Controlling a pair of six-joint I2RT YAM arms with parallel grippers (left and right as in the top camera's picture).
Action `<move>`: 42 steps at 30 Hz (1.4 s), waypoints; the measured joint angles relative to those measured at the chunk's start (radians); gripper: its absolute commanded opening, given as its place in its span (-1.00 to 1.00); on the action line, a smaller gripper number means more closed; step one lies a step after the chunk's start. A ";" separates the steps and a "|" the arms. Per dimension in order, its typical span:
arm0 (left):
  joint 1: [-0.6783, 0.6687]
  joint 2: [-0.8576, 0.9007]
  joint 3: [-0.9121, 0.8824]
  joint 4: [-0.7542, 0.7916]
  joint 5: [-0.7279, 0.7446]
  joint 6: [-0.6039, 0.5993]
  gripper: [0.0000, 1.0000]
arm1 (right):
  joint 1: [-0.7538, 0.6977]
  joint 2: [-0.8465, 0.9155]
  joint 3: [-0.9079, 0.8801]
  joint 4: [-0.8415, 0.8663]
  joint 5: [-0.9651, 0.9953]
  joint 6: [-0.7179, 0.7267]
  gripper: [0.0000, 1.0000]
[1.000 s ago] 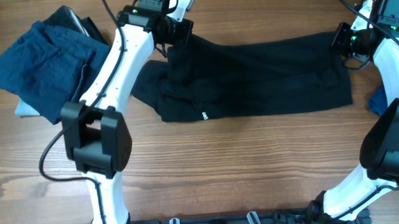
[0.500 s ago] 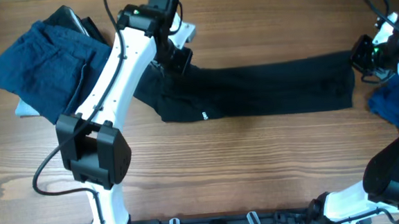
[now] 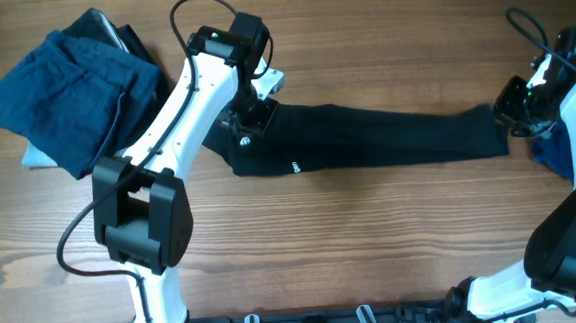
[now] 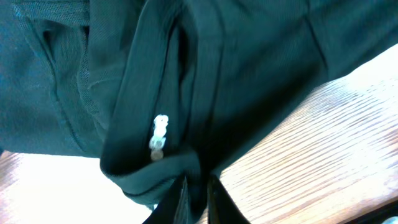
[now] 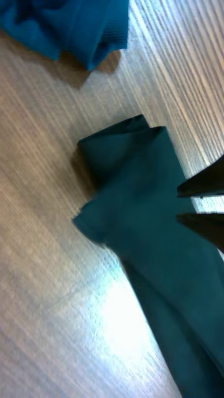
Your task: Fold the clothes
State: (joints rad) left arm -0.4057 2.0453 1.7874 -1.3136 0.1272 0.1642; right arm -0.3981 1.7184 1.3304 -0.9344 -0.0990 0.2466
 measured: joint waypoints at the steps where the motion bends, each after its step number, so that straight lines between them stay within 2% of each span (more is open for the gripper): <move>1: 0.000 0.000 -0.001 0.000 -0.001 0.005 -0.17 | 0.000 0.000 -0.002 0.000 0.003 0.004 -0.38; 3: 0.000 0.000 -0.001 0.000 -0.004 0.005 -0.09 | 0.000 0.000 -0.002 0.011 0.008 0.012 -0.30; 5: 0.000 0.000 -0.001 -0.002 -0.004 0.010 -0.14 | -0.001 0.000 -0.002 0.026 0.012 0.012 0.08; 8: 0.002 0.000 -0.001 -0.008 -0.004 0.011 -0.22 | -0.010 0.006 -0.002 0.043 0.015 0.013 0.84; 9: 0.003 0.000 -0.001 -0.009 -0.004 0.010 -0.23 | -0.014 0.018 -0.002 0.045 0.015 0.013 0.95; 17: 0.003 -0.037 -0.005 -0.061 -0.004 -0.006 -0.19 | -0.033 0.260 -0.002 0.080 -0.039 -0.075 0.99; 19: 0.003 -0.089 -0.008 -0.075 -0.004 -0.021 -0.18 | -0.033 0.279 -0.002 0.080 -0.039 -0.088 0.89; 20: 0.003 -0.116 -0.008 -0.075 -0.004 -0.028 -0.15 | -0.033 0.279 -0.002 0.079 -0.040 -0.092 0.55; 21: 0.003 -0.156 -0.008 -0.076 -0.004 -0.038 -0.13 | -0.034 0.281 -0.002 0.079 -0.042 -0.098 0.12; 22: 0.004 -0.190 -0.008 -0.076 -0.003 -0.045 -0.08 | -0.035 0.284 -0.001 0.076 -0.048 -0.111 -0.53; 23: 0.005 -0.220 -0.008 -0.076 -0.004 -0.050 -0.06 | -0.037 0.288 0.001 0.071 -0.056 -0.124 -0.81; 24: 0.008 -0.252 -0.008 -0.077 -0.004 -0.054 -0.04 | -0.043 0.292 0.001 0.067 -0.081 -0.138 -0.91; 29: 0.051 -0.364 -0.008 -0.078 -0.004 -0.065 -0.03 | -0.047 0.275 0.001 -0.008 -0.190 -0.158 -0.91; 35: 0.124 -0.424 -0.008 -0.079 -0.003 -0.100 0.02 | -0.017 -0.017 0.001 -0.085 -0.193 -0.119 -0.91; 38: 0.141 -0.449 -0.008 -0.079 -0.004 -0.105 0.01 | 0.078 -0.106 0.002 -0.113 -0.192 -0.109 -0.91; 42: 0.142 -0.462 -0.008 -0.089 -0.003 -0.114 0.01 | 0.287 -0.110 -0.008 -0.097 -0.196 -0.085 -0.91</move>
State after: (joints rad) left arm -0.2642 1.5837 1.7794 -1.4029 0.1238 0.0498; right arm -0.1108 1.6085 1.3224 -1.0309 -0.2947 0.1616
